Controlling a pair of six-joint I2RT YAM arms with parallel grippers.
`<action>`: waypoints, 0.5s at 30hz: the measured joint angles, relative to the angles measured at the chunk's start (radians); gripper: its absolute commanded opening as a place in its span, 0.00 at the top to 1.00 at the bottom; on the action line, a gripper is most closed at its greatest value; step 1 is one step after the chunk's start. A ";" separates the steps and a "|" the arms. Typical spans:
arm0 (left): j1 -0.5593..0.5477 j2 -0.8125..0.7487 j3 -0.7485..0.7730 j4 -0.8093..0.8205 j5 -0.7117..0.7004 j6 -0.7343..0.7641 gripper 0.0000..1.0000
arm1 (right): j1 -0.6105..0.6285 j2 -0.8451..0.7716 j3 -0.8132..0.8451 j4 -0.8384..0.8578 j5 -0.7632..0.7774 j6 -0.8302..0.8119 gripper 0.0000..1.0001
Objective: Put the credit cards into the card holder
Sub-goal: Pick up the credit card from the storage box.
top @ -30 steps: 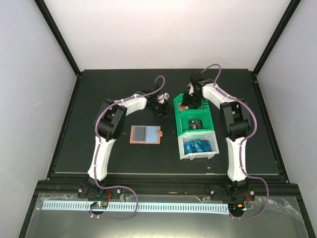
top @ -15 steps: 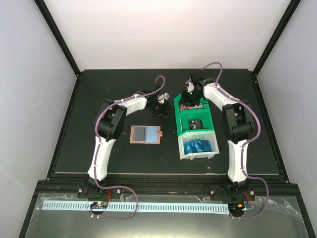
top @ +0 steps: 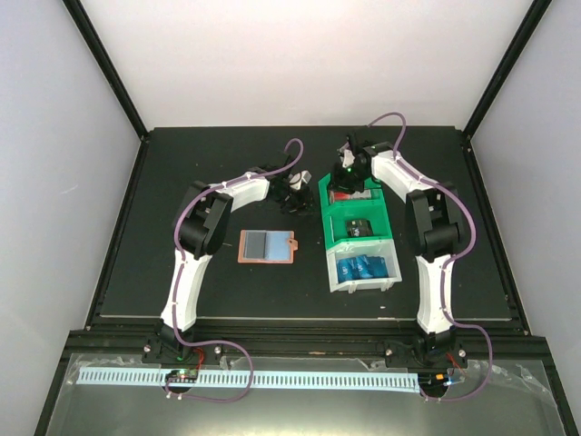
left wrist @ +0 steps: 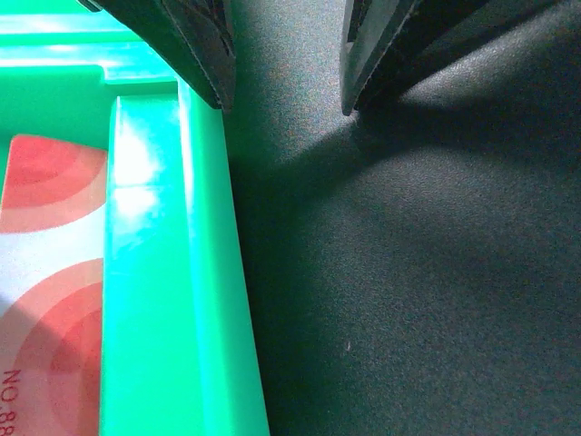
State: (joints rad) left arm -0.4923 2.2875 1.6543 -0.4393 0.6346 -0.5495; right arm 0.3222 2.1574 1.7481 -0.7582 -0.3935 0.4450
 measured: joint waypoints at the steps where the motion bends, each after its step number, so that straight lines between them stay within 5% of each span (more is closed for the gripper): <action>1: 0.000 0.000 0.000 -0.001 0.001 0.000 0.66 | 0.001 0.002 0.002 0.000 0.002 0.000 0.80; 15: 0.000 0.001 0.000 -0.003 0.003 0.008 0.67 | 0.019 0.007 0.002 -0.055 0.066 -0.002 0.73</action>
State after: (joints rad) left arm -0.4923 2.2887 1.6547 -0.4419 0.6373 -0.5419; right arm 0.3408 2.1643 1.7500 -0.8127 -0.3275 0.4435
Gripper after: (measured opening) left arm 0.335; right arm 0.219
